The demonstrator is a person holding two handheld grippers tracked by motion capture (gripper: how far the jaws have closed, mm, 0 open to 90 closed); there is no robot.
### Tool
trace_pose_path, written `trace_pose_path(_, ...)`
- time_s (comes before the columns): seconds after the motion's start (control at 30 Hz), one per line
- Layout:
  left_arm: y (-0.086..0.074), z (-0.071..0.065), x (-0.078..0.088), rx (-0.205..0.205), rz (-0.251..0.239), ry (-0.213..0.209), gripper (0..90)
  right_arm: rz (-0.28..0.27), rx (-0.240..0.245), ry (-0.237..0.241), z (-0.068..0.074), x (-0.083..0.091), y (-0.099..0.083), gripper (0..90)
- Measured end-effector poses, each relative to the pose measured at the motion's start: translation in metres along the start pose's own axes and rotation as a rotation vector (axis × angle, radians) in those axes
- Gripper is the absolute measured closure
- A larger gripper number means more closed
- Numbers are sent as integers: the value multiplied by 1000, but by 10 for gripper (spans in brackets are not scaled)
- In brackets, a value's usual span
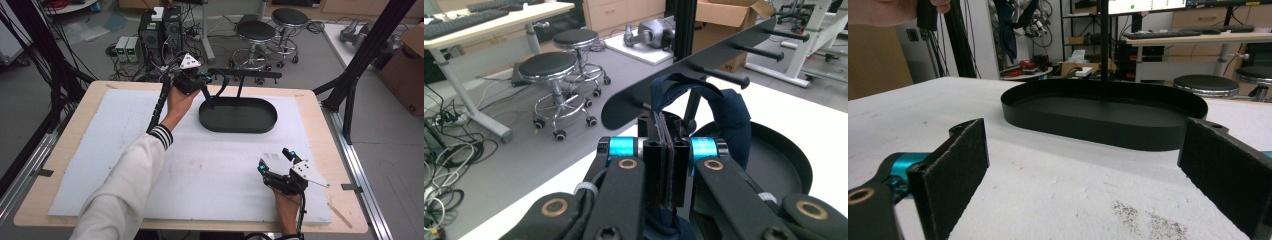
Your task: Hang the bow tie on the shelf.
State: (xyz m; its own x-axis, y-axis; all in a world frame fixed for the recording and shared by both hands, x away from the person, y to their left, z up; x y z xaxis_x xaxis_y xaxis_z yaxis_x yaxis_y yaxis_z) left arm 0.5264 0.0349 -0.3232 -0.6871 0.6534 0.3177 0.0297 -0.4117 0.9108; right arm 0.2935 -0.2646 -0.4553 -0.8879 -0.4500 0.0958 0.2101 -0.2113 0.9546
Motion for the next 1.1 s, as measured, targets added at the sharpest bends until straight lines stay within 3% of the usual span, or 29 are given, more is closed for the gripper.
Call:
trace_pose_path(0.33, -10, 7, -5, 7, 51, 42, 886, -2, -6, 5, 0, 0, 0, 52)
trace_pose_path(0.47, -10, 9, -4, 21, 43, 47, 885, -1, -5, 4, 0, 0, 0, 51)
trace_pose_path(0.6, -12, 8, -6, 9, 53, 46, 876, -4, -2, 4, -1, 0, 0, 52)
trace_pose_path(0.73, -14, 8, -7, 36, 54, 43, 814, -4, -2, 5, 0, 0, 0, 52)
trace_pose_path(0.9, -15, 5, -8, 20, 47, 39, 790, -2, -8, 4, 0, 0, 0, 51)
trace_pose_path(1.1, -21, 7, -3, 83, 23, 21, 662, -7, -6, 5, -1, 1, 0, 52)
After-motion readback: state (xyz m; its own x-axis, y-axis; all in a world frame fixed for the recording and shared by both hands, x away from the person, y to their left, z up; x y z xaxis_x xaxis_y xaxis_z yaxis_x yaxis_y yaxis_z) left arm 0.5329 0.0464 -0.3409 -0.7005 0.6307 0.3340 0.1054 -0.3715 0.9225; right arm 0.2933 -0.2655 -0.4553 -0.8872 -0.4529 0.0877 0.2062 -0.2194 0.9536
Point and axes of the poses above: each handheld gripper's, and its own axes: x roughly backward along the jaws, y roughly out of its top, z roughly to its left, the point moved 3 cm from there along -x, roughly forward along the jaws, and after that the axes turned 12 degrees about -x, right-handed, at the moved point
